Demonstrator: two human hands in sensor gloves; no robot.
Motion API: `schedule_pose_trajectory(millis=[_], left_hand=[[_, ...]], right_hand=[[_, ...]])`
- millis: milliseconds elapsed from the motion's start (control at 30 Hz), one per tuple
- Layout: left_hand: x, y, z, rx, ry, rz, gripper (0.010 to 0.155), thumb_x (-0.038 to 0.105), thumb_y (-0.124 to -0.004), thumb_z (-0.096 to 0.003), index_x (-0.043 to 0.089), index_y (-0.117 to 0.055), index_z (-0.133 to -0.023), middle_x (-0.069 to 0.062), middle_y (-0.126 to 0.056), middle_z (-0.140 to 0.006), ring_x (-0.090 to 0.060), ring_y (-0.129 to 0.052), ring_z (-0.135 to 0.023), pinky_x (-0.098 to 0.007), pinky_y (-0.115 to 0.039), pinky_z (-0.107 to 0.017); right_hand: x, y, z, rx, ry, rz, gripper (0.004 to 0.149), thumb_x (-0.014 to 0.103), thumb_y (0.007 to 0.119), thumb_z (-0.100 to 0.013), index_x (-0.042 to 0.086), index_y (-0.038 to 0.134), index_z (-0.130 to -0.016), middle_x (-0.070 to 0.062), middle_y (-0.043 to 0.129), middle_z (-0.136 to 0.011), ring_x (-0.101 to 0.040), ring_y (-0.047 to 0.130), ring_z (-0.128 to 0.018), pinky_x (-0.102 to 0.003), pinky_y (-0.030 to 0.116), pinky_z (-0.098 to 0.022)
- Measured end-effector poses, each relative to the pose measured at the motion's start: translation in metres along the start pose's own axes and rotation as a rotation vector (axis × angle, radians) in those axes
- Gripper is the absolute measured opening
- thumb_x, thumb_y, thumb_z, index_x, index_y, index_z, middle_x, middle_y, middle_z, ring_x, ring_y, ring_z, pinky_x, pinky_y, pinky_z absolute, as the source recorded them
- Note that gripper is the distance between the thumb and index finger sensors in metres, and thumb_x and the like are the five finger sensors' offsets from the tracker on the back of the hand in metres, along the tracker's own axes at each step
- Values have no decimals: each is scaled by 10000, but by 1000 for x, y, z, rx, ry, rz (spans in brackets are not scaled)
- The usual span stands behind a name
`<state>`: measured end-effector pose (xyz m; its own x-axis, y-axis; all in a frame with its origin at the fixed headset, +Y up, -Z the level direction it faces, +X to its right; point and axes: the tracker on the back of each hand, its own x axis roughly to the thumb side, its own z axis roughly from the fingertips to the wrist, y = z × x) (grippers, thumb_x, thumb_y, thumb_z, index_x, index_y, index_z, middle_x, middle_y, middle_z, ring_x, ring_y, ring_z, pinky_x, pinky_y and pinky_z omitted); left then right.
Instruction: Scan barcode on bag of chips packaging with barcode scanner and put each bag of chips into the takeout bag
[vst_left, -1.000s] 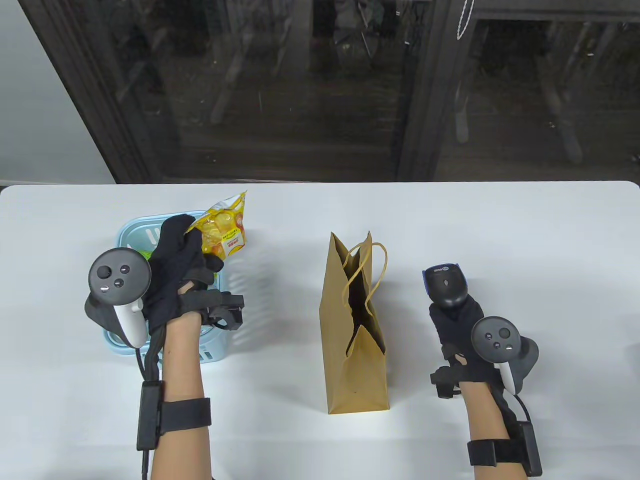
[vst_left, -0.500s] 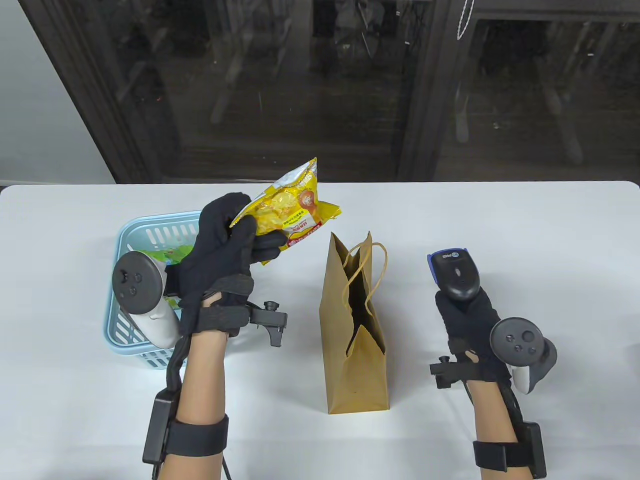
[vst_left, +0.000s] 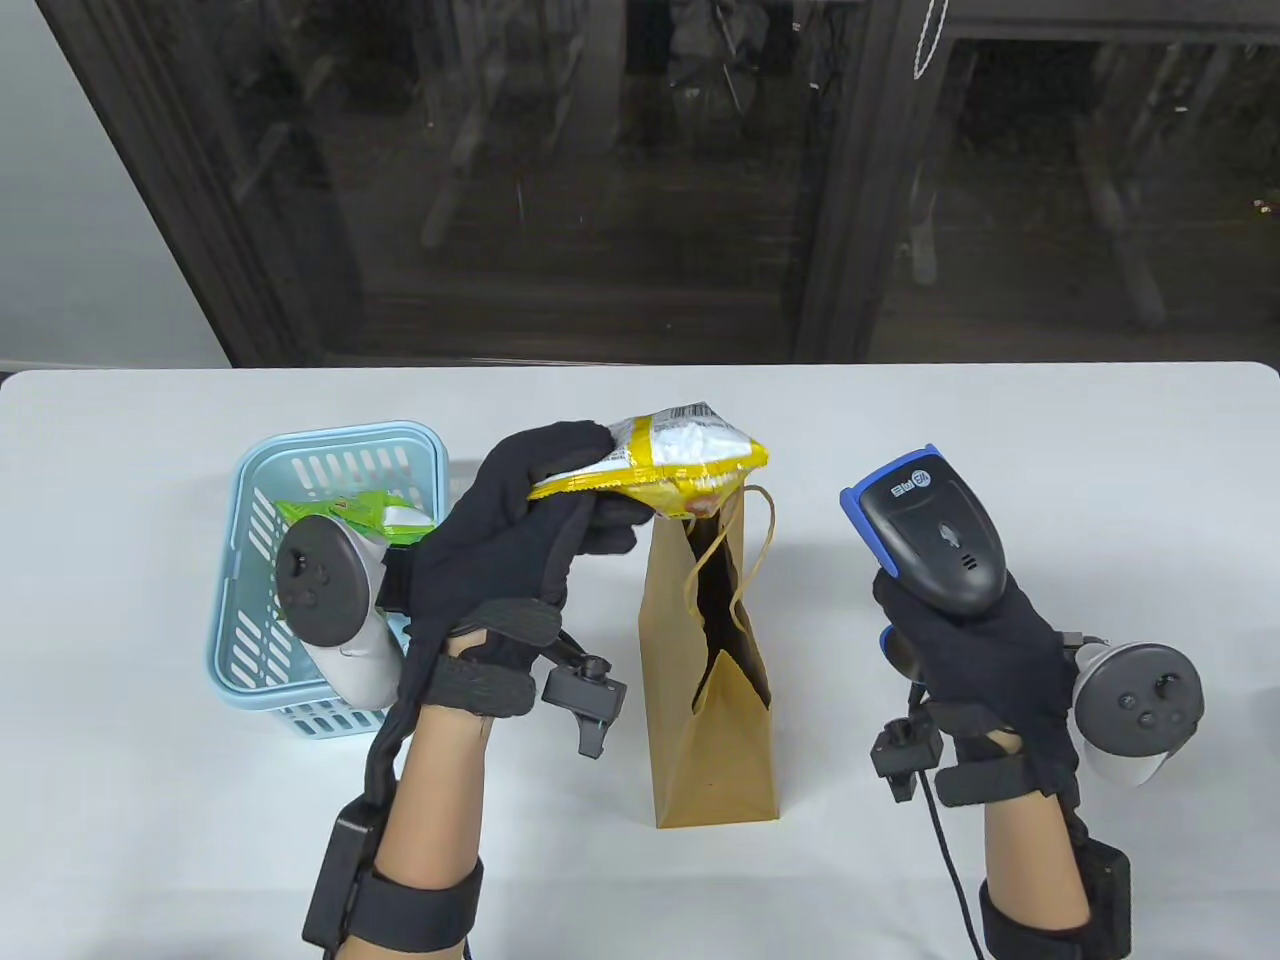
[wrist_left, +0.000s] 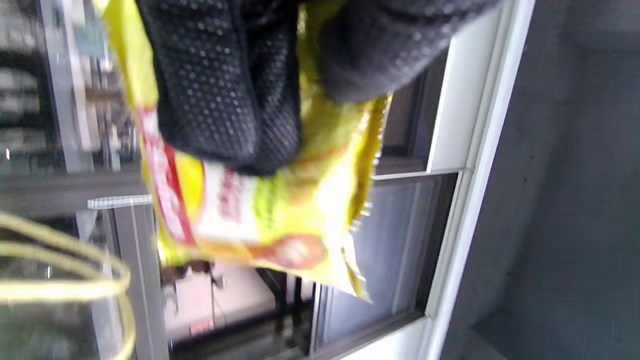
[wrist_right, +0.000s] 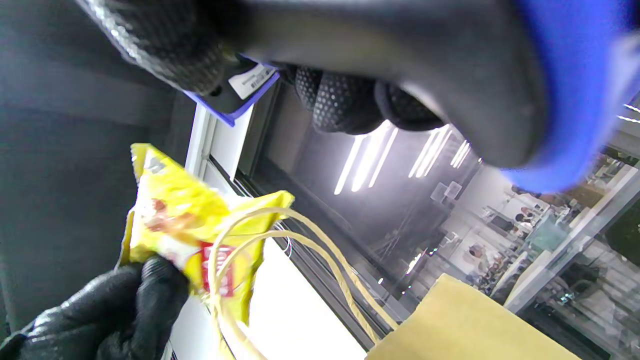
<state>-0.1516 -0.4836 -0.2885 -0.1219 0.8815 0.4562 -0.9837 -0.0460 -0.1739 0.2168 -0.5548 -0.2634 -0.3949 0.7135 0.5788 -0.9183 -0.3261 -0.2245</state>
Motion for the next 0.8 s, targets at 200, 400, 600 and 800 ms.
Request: schedule_pose_trajectory(millis=[200,400,600,800], left_hand=[[8,-9,2,29,-32,-183,353,260,-885,-516,226,-803,-858,86,-779,-972,-279,-900,-886,-418,-880,-665],[8,-17,8,50,-118,-302,523,153,-841,-526,327,-624,-968,137,-571,-1105,-192,-854,-899,-380,-831,-713],[10,-29,18,17,-226,-306,489,127,-833,-520,340,-676,-932,163,-619,-1070,-164,-823,-914,-376,-797,-741],[14,-39,28,5,-295,-325,488,124,-835,-521,331,-681,-935,150,-616,-1071,-171,-820,-915,-381,-796,-738]], right_hand=[[11,0,0,27,-29,-19,491,532,756,-598,225,680,-973,-28,783,-932,-175,950,-656,-332,877,-491],[34,4,-1,107,-70,-50,490,539,754,-596,235,680,-973,-15,784,-933,-167,948,-660,-326,873,-500],[50,15,-4,219,-79,-82,467,523,744,-606,239,668,-969,-13,778,-923,-169,934,-658,-332,856,-506],[36,10,2,83,-56,-81,486,514,757,-598,216,675,-972,-24,774,-933,-190,930,-666,-350,849,-509]])
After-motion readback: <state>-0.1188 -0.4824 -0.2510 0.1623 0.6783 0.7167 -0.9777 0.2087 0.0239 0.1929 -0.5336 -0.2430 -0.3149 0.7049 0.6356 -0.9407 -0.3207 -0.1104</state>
